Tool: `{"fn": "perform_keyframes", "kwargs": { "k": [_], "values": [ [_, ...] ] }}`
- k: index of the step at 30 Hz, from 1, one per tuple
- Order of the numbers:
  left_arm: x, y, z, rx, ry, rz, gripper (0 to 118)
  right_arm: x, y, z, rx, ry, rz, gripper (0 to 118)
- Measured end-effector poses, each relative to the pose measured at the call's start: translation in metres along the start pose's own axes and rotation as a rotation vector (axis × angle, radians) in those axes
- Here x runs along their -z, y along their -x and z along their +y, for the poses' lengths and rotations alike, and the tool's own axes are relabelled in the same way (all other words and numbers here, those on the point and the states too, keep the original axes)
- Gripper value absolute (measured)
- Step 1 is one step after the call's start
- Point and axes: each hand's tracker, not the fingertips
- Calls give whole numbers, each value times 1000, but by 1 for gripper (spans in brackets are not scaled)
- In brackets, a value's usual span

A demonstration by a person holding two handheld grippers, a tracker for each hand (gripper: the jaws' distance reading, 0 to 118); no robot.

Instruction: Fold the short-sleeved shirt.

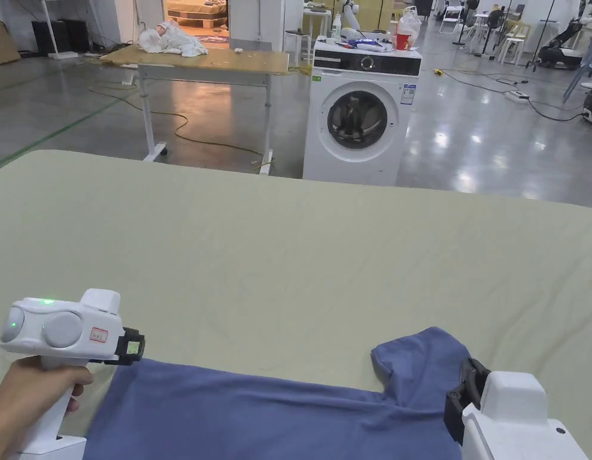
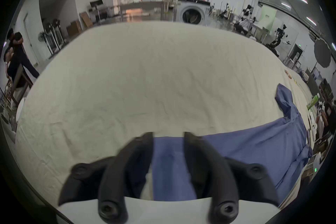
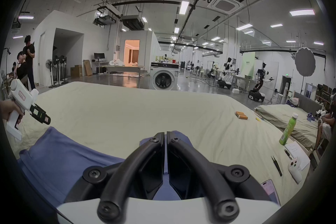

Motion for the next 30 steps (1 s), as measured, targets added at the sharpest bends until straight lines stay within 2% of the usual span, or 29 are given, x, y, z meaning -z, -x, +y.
{"fn": "perform_keyframes", "kwargs": {
  "k": [1,5,7,11,12,15,17,22,24,26,28,30],
  "values": [
    [7,4,2,-23,7,9,53,1,-2,-1,-2,7,-2,2],
    [38,15,8,-35,86,2,55,1,-12,-8,-15,29,-27,2],
    [43,5,2,-22,163,51,54,3,-17,-12,-16,43,-37,2],
    [39,-14,-6,29,138,80,52,7,-24,-19,-20,76,-56,2],
    [37,-20,-7,56,137,92,49,8,-25,-21,-19,84,-59,2],
    [33,-34,-11,119,125,79,27,16,-30,-25,-1,107,-62,2],
    [31,-38,-13,119,122,63,1,24,-33,-24,19,129,-60,2],
    [17,-36,-20,130,71,21,0,68,-59,-12,56,262,-33,3],
    [4,-33,-23,108,59,-21,0,97,-75,-6,70,371,-8,4],
    [-10,-30,-27,91,6,-28,0,125,-89,-3,87,455,0,19],
    [-24,-31,-33,89,-40,-33,0,151,-100,-4,76,503,1,43],
    [-36,-30,-37,86,-77,-36,0,178,-108,-9,48,600,21,46]
  ]
}}
